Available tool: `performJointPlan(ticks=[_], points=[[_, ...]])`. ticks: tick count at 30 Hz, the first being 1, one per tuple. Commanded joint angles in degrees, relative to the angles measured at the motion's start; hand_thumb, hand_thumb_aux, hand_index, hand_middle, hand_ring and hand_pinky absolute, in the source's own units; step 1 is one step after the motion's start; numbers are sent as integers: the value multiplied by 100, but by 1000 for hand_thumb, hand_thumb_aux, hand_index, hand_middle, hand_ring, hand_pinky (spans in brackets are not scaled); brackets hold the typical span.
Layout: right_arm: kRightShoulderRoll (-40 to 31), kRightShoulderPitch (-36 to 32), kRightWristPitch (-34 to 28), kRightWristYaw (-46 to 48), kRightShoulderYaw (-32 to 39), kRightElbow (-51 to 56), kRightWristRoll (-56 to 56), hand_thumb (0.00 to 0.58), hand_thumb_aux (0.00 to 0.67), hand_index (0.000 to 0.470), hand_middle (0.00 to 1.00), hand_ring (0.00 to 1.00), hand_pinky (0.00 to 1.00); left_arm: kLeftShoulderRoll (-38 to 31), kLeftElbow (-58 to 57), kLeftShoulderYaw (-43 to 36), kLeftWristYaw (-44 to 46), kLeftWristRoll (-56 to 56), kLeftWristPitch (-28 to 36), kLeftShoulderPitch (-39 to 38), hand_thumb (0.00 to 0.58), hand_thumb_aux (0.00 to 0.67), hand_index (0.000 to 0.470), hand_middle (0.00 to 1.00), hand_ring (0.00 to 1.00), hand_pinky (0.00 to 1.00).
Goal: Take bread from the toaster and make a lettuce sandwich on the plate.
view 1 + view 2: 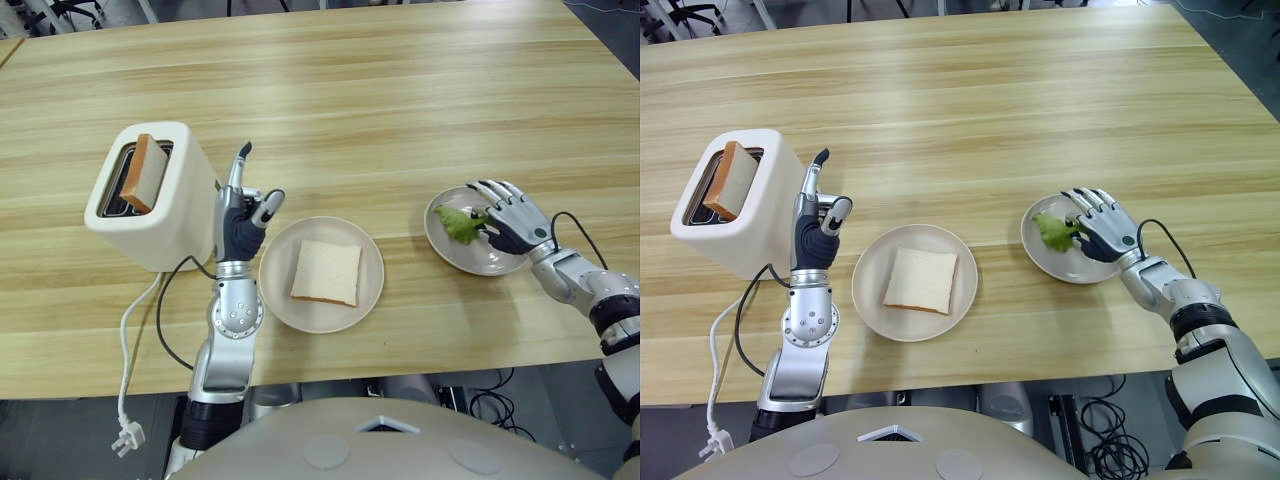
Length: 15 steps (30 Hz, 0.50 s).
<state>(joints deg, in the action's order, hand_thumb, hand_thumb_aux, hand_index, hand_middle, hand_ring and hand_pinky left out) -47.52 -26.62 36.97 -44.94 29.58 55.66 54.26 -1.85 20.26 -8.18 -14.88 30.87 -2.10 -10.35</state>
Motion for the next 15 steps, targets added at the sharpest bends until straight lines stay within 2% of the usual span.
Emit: performJointPlan(ticks=[1, 8, 15], points=[[-16, -15, 365, -87, -345, -407, -434, 580, 670, 460, 1000, 1000, 1000, -62, -238, 117, -51, -65, -71, 71, 0, 0, 0, 1000, 1000, 1000], [75, 65, 452, 10, -688, -1662, -510, 580, 670, 460, 1000, 1000, 1000, -192, -353, 470, -151, -119, -122, 241, 0, 0, 0, 1000, 1000, 1000], [504, 171, 643, 835, -676, -2873, -777, 580, 670, 460, 1000, 1000, 1000, -250, -561, 487, -138, -162, -190, 358, 0, 0, 0, 1000, 1000, 1000]])
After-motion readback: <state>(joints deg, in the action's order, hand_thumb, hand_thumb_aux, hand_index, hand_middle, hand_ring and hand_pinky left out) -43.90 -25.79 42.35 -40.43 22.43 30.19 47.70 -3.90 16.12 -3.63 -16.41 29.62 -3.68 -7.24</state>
